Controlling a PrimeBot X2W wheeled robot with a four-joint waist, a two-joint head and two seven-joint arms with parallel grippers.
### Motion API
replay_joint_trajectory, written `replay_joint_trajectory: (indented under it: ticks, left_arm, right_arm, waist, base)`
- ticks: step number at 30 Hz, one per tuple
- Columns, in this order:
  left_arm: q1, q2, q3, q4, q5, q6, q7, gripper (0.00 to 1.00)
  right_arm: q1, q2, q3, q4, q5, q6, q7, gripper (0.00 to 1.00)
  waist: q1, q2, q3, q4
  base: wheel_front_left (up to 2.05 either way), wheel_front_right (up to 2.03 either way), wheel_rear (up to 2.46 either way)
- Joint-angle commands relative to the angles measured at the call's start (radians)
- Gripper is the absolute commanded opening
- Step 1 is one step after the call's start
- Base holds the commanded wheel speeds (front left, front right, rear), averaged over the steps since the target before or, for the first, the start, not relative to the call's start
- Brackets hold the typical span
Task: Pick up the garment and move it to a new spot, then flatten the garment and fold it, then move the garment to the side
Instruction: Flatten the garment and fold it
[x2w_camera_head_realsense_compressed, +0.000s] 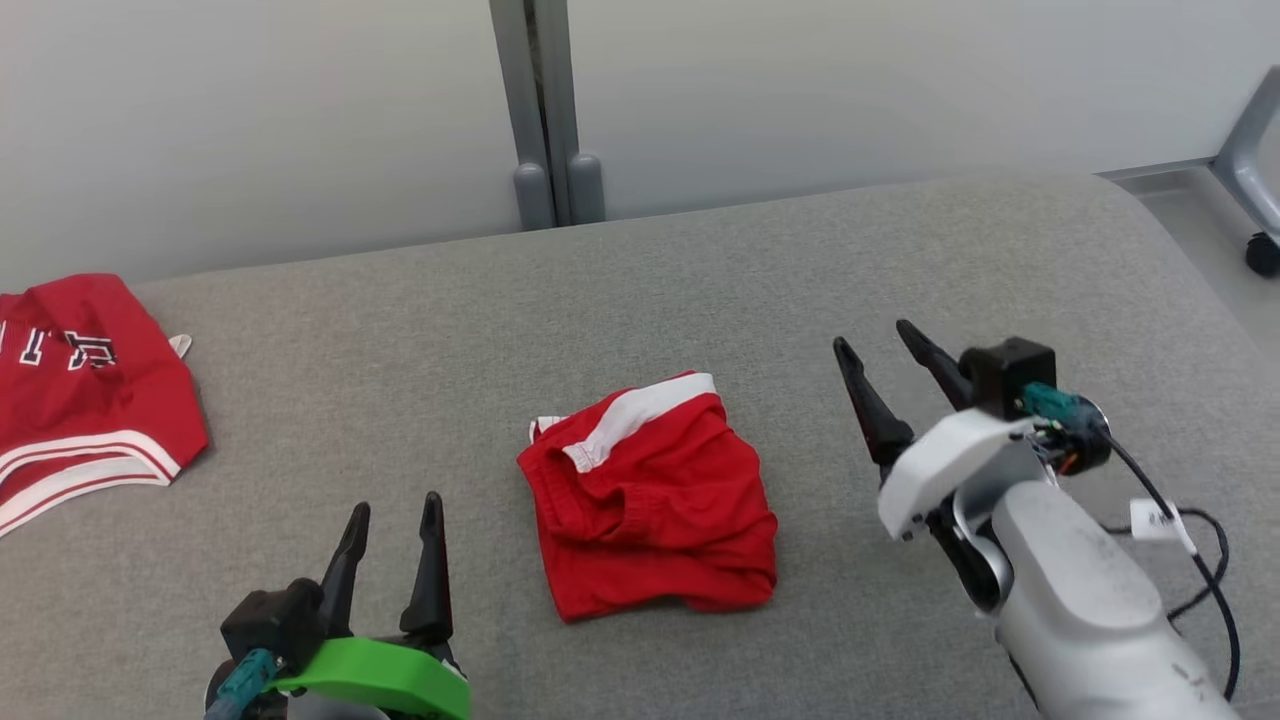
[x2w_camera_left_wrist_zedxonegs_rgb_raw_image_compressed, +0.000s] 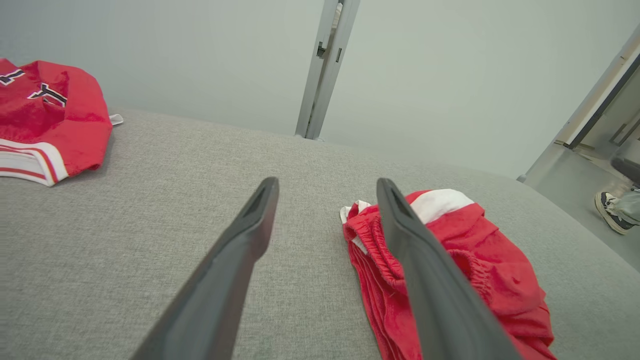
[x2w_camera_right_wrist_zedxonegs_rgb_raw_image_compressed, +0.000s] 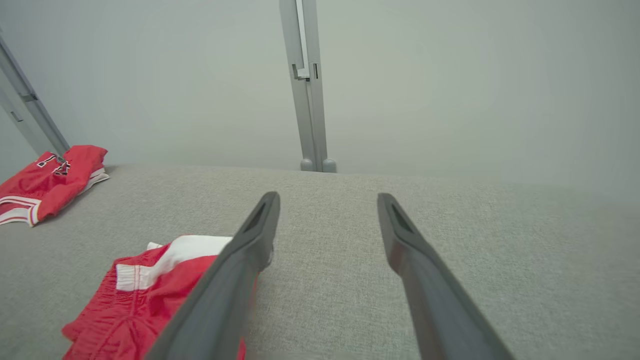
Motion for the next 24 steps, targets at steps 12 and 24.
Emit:
replay_joint_trajectory:
  ticks: [12, 24]
  left_arm:
    - [0.096, 0.003, 0.045, -0.017, 0.002, 0.012, 0.0, 1.0]
    - [0.131, 0.003, 0.046, -0.03, -0.004, 0.022, 0.0, 1.0]
  right_arm:
    - [0.362, 0.056, -0.24, -0.315, -0.187, -0.001, -0.004, 1.0]
    - [0.43, 0.056, -0.244, -0.373, -0.196, -0.001, -0.004, 1.0]
  waist:
    - [0.0, 0.0, -0.029, -0.017]
    - [0.0, 0.0, -0.03, -0.008]
  base:
    - [0.0, 0.0, 0.0]
    - [0.0, 0.0, 0.0]
